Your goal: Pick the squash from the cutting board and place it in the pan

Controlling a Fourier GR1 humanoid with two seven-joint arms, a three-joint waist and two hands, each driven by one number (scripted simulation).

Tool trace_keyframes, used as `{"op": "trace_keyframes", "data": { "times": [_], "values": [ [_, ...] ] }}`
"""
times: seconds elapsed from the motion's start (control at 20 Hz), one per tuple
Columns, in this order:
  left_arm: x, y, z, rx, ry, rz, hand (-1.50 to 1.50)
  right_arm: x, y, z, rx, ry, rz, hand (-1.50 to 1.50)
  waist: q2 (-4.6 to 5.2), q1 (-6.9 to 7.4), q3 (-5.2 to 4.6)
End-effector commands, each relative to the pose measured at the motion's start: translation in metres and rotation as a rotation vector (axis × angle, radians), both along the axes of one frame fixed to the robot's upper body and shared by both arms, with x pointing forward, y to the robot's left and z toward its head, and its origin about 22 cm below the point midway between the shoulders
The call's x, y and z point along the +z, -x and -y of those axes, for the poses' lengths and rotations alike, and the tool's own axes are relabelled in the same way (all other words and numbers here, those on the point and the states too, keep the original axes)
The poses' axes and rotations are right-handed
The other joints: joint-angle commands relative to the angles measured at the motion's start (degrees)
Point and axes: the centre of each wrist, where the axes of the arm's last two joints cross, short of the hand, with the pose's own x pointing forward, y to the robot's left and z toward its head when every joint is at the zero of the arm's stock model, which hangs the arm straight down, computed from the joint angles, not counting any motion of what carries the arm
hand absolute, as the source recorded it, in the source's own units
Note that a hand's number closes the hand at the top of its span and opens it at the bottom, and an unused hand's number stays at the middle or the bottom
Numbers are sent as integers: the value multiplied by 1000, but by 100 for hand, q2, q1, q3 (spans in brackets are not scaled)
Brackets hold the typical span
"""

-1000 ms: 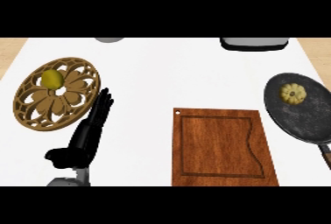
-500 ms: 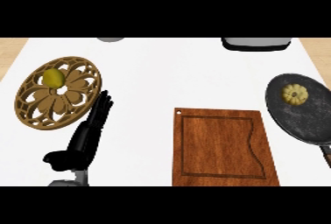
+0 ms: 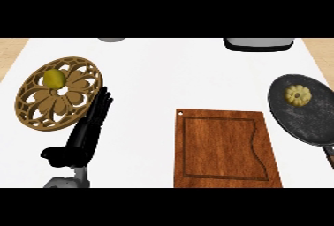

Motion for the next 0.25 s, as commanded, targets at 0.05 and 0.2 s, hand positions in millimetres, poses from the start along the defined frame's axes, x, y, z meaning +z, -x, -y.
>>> {"op": "trace_keyframes", "data": {
  "times": [0.05,0.2],
  "values": [
    [-6,-2,1,2,1,10,0,-4,5,5,-20,71,-13,-150,3,6,1],
    [-12,2,4,-16,2,-15,0,20,-16,-4,-33,125,2,-150,2,13,0]
  ]
}}
